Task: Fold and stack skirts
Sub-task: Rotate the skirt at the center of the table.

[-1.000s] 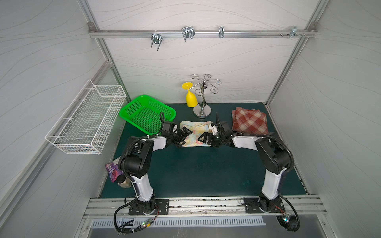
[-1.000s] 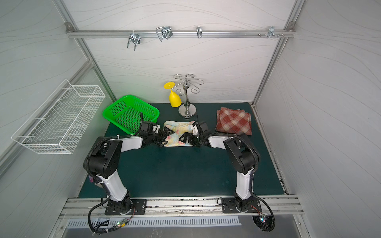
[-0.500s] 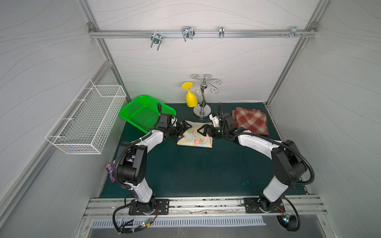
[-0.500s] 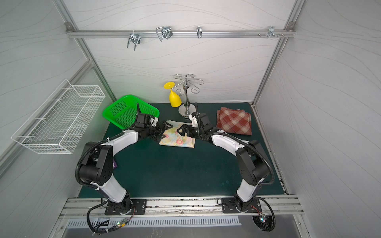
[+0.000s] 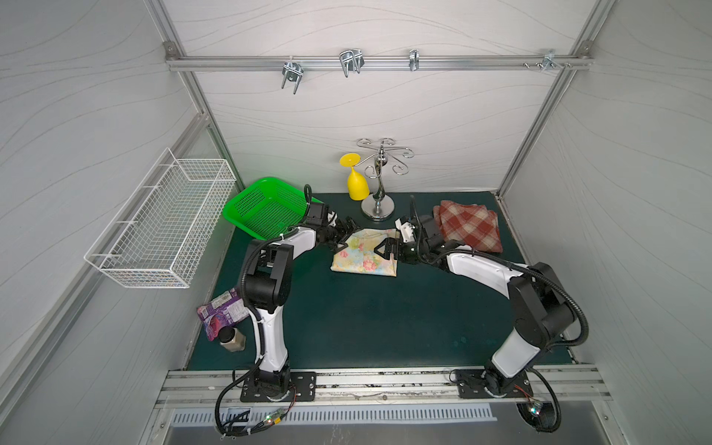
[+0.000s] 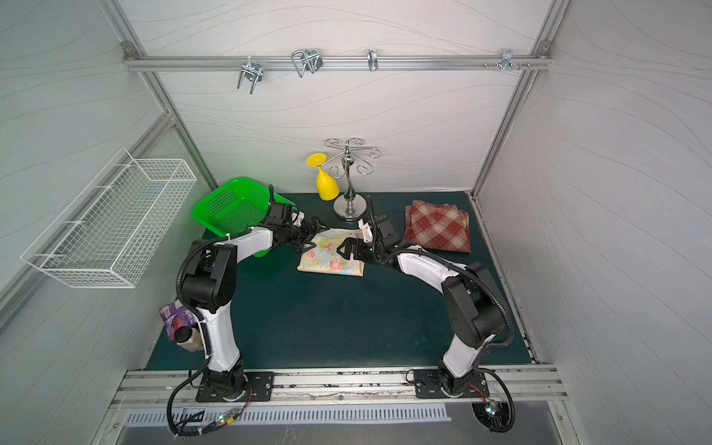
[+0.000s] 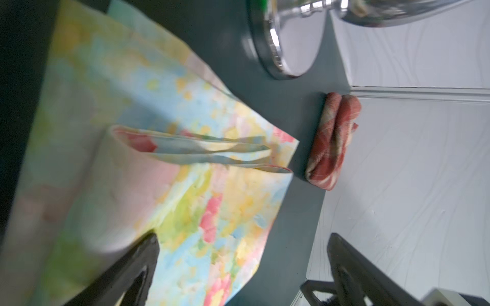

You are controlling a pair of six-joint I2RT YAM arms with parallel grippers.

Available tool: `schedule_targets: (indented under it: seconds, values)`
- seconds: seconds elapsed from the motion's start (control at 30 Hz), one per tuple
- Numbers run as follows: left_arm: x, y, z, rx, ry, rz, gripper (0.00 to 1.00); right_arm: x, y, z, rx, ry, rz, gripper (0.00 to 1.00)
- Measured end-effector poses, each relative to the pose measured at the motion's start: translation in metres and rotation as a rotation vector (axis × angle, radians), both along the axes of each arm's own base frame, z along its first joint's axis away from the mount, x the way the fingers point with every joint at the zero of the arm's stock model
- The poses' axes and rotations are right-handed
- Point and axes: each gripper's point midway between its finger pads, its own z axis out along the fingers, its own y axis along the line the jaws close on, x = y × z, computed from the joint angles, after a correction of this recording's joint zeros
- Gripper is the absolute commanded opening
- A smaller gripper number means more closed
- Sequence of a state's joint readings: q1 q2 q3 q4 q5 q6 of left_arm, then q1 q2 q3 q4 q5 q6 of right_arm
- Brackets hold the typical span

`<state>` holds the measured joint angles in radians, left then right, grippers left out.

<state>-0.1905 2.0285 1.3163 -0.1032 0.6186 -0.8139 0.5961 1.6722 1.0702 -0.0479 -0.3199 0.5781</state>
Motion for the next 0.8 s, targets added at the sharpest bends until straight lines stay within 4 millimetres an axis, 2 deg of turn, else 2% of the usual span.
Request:
schedule_targets:
  seconds: [0.1,0.33,0.43,0.53,0.7,0.8]
  values:
    - [0.002,-0.001,-0.007,-0.002,0.002,-0.001,0.99,-0.002,-0.004,-0.003,-0.018,0.003,-0.009,0.99]
    - [0.006,-0.002,-0.003,-0.013,-0.017,0.003,0.99,0.002,-0.019,-0.012,-0.104,-0.012,-0.058,0.99]
    - [0.005,-0.002,0.006,-0.015,-0.028,0.003,0.99,0.005,-0.027,-0.016,-0.152,-0.018,-0.08,0.99]
    - [0.003,-0.002,0.034,-0.021,-0.069,0.003,0.99,0.01,-0.033,-0.014,-0.176,-0.029,-0.096,0.99]
    - [-0.009,0.001,0.114,-0.048,-0.214,0.002,0.99,0.034,-0.039,-0.01,-0.207,-0.055,-0.13,0.99]
    - [-0.026,0.006,0.146,-0.051,-0.278,0.007,0.99,0.048,-0.044,-0.02,-0.237,-0.048,-0.145,0.99]
